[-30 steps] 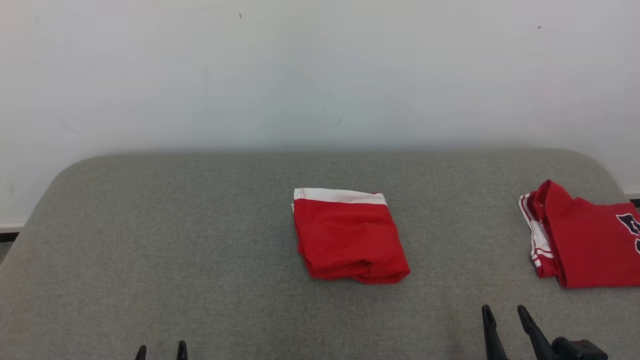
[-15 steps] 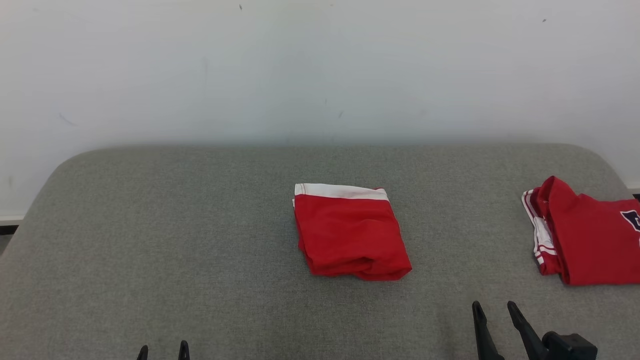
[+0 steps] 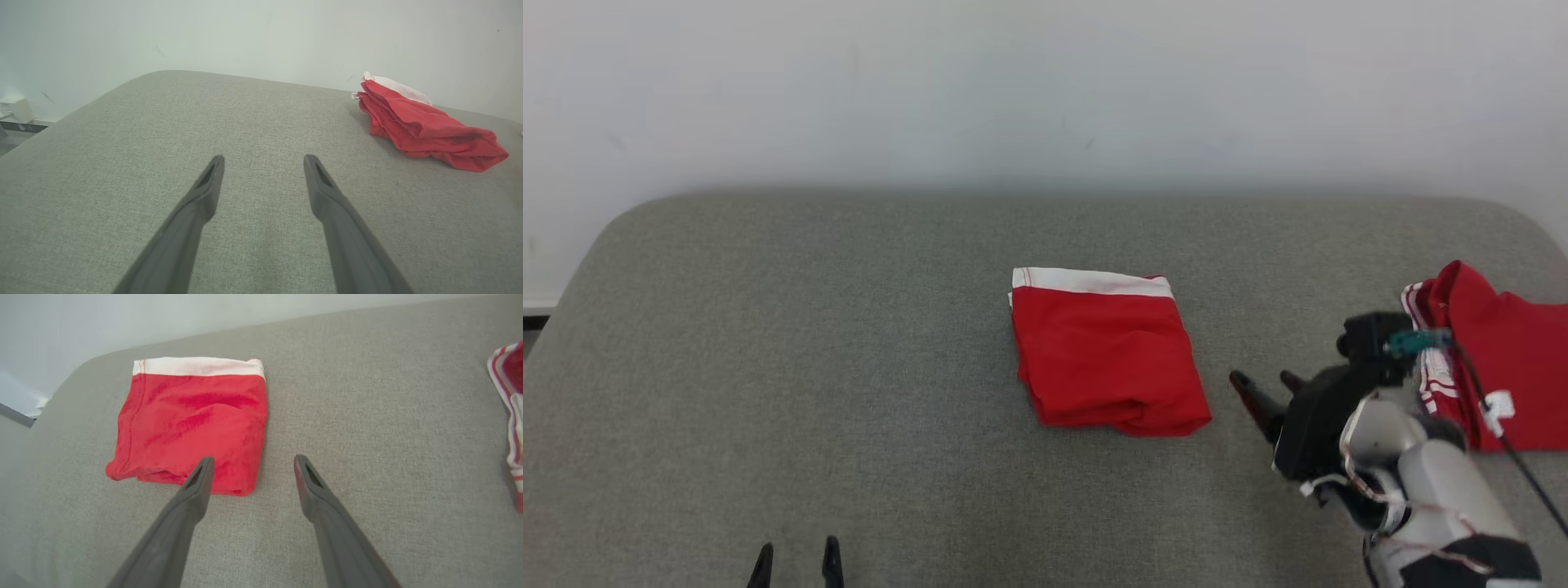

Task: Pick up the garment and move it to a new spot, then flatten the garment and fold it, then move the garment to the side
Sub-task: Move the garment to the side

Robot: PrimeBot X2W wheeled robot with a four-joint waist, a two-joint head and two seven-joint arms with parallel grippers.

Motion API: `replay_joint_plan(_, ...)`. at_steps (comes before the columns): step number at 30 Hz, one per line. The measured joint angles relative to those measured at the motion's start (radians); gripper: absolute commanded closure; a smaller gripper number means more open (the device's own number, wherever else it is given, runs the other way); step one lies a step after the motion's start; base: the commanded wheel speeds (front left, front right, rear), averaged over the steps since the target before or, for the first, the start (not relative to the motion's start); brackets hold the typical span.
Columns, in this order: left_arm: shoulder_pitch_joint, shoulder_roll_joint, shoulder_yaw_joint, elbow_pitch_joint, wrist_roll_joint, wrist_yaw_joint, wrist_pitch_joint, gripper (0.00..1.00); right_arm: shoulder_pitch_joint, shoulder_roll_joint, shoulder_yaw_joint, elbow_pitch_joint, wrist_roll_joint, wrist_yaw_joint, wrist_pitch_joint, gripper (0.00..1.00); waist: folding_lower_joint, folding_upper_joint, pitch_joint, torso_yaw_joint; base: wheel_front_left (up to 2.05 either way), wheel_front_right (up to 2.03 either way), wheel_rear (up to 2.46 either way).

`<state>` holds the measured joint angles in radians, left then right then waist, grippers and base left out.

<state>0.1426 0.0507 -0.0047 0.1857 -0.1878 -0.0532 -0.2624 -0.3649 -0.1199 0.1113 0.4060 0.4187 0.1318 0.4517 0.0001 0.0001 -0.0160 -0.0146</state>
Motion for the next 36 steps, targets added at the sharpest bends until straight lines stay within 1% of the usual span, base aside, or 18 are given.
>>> replay_joint_plan(4, -0.041, -0.001, -0.026, -0.001, -0.007, 0.0, 0.0, 0.0, -0.159, 0.006, -0.106, 0.109, -0.015, 0.0, 0.159, 0.0, 0.0, 0.0, 0.037, 0.027, 0.0, 0.0, 0.0)
replay_joint_plan(7, -0.066, 0.0, -0.045, -0.006, -0.019, 0.002, 0.0, 0.0, -0.261, 0.025, -0.184, 0.184, -0.058, 0.0, 0.236, 0.0, 0.0, 0.0001, 0.074, 0.054, 0.0, 0.0, 0.0)
replay_joint_plan(12, -0.1, 0.0, -0.063, -0.012, -0.037, 0.011, 0.0, 0.0, -0.403, 0.05, -0.303, 0.29, -0.137, 0.0, 0.295, 0.0, 0.0001, 0.0001, 0.144, 0.101, 0.0, 0.0, 0.0)
replay_joint_plan(14, -0.114, 0.0, -0.073, -0.016, -0.044, 0.015, 0.0, 0.0, -0.44, 0.056, -0.343, 0.332, -0.19, 0.0, 0.316, 0.0, 0.0002, 0.0001, 0.173, 0.119, 0.0, 0.0, 0.0)
replay_joint_plan(18, -0.141, 0.0, -0.096, -0.026, -0.06, 0.025, 0.0, 0.0, -0.487, 0.067, -0.419, 0.39, -0.28, 0.0, 0.346, 0.0, 0.0002, 0.0001, 0.225, 0.159, 0.0, 0.0, 0.0)
replay_joint_plan(22, -0.154, 0.0, -0.112, -0.033, -0.068, 0.034, 0.0, 0.0, -0.493, 0.068, -0.486, 0.424, -0.386, 0.0, 0.379, 0.0, 0.0001, 0.0001, 0.267, 0.198, 0.0, 0.0, 0.0)
replay_joint_plan(26, -0.162, 0.0, -0.117, -0.034, -0.07, 0.037, 0.0, 0.0, -0.527, 0.049, -0.502, 0.473, -0.364, -0.001, 0.4, 0.0, -0.0003, -0.0002, 0.297, 0.226, 0.0, 0.0, 0.0)
replay_joint_plan(30, -0.165, 0.0, -0.117, -0.032, -0.077, 0.037, 0.0, 0.0, -0.545, 0.036, -0.44, 0.507, -0.365, -0.005, 0.395, 0.0, -0.0005, -0.0002, 0.315, 0.233, 0.0, 0.0, 0.0)
replay_joint_plan(31, -0.166, 0.0, -0.118, -0.032, -0.077, 0.036, 0.0, 0.0, -0.549, 0.033, -0.42, 0.514, -0.356, -0.007, 0.394, 0.18, -0.0004, -0.0002, 0.315, 0.23, 0.0, 0.0, 0.0)
replay_joint_plan(32, -0.167, 0.0, -0.118, -0.031, -0.077, 0.036, 0.0, 0.0, -0.551, 0.032, -0.401, 0.519, -0.346, -0.007, 0.388, 0.67, -0.0004, -0.0002, 0.314, 0.226, 0.0, 0.0, 0.0)
replay_joint_plan(33, -0.168, 0.0, -0.121, -0.03, -0.078, 0.036, 0.0, 0.0, -0.551, 0.031, -0.378, 0.521, -0.338, -0.007, 0.38, 1.0, -0.0004, -0.0001, 0.313, 0.223, 0.0, 0.0, 0.0)
replay_joint_plan(36, -0.168, -0.001, -0.124, -0.029, -0.088, 0.036, 0.0, 0.0, -0.549, 0.047, -0.306, 0.518, -0.338, -0.006, 0.357, 1.0, -0.0003, -0.0001, 0.308, 0.209, 0.0, 0.0, 0.0)
